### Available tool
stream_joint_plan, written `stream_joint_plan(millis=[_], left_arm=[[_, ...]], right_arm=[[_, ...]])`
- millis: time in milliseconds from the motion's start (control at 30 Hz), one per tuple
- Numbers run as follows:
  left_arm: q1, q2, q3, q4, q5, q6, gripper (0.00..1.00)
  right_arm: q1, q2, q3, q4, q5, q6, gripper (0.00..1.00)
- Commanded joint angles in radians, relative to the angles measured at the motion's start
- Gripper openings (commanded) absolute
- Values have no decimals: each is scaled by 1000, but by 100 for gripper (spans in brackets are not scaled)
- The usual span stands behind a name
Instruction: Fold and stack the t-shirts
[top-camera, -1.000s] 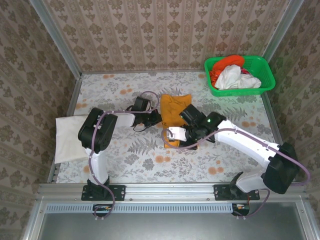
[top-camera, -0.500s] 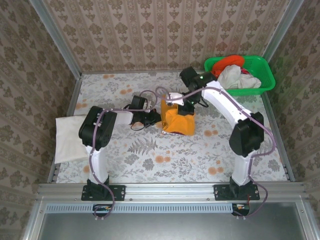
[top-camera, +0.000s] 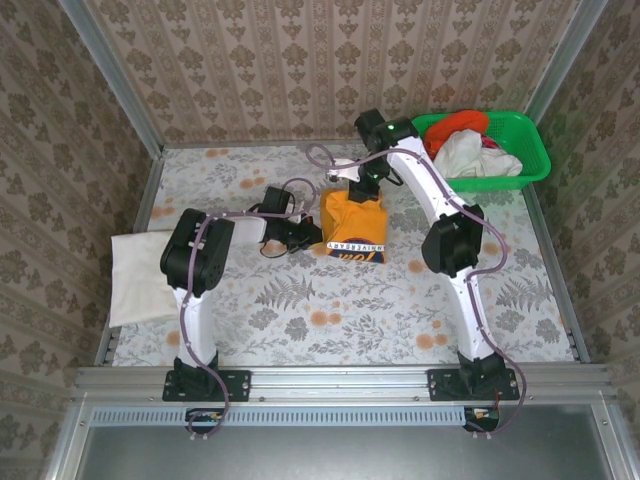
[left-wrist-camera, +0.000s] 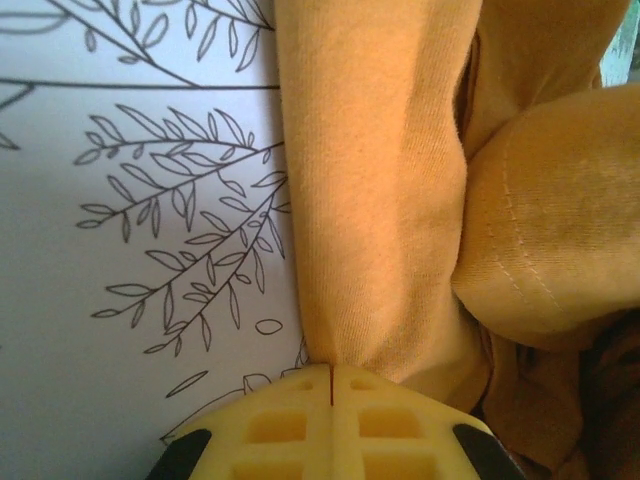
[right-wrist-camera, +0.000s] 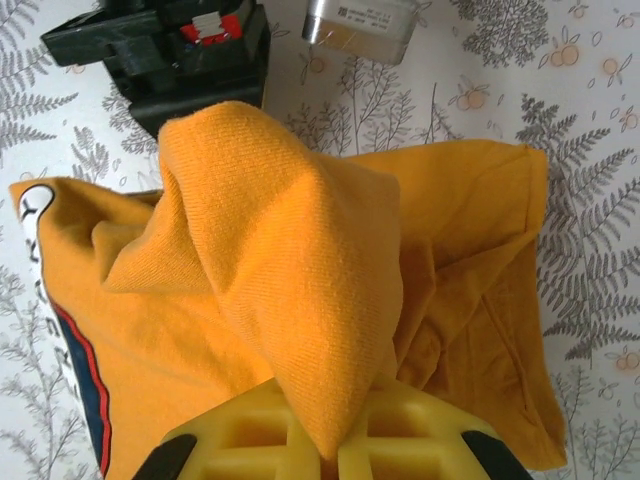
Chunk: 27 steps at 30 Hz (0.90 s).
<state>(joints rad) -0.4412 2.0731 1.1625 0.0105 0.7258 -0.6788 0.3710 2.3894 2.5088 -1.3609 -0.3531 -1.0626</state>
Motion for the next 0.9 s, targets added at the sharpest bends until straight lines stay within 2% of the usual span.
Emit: stream_joint_plan(millis=[0, 500, 533, 567, 633, 700, 767, 867], left_arm=[[-19, 125, -47, -144, -106, 52, 0], [12, 130, -67, -104, -91, 36, 0], [12, 130, -68, -101, -91, 33, 0], [14, 129, -71, -100, -91, 30, 0], [15, 125, -74, -98, -91, 26, 0], [19, 113, -81, -96, -91, 21, 0], [23, 98, -92, -80, -91, 11, 0], [27, 69, -107, -46, -91, -17, 0]], right_arm=[[1, 35, 41, 20, -38, 22, 0], [0, 175, 36, 244, -38, 114, 1], [0, 183, 32, 266, -24, 126, 5], [0, 190, 26, 293, -3, 141, 14], [0, 199, 17, 340, 32, 164, 33], [0, 188, 5, 391, 64, 191, 59], [-1, 149, -32, 457, 76, 229, 67], [-9, 40, -185, 629, 85, 298, 74]])
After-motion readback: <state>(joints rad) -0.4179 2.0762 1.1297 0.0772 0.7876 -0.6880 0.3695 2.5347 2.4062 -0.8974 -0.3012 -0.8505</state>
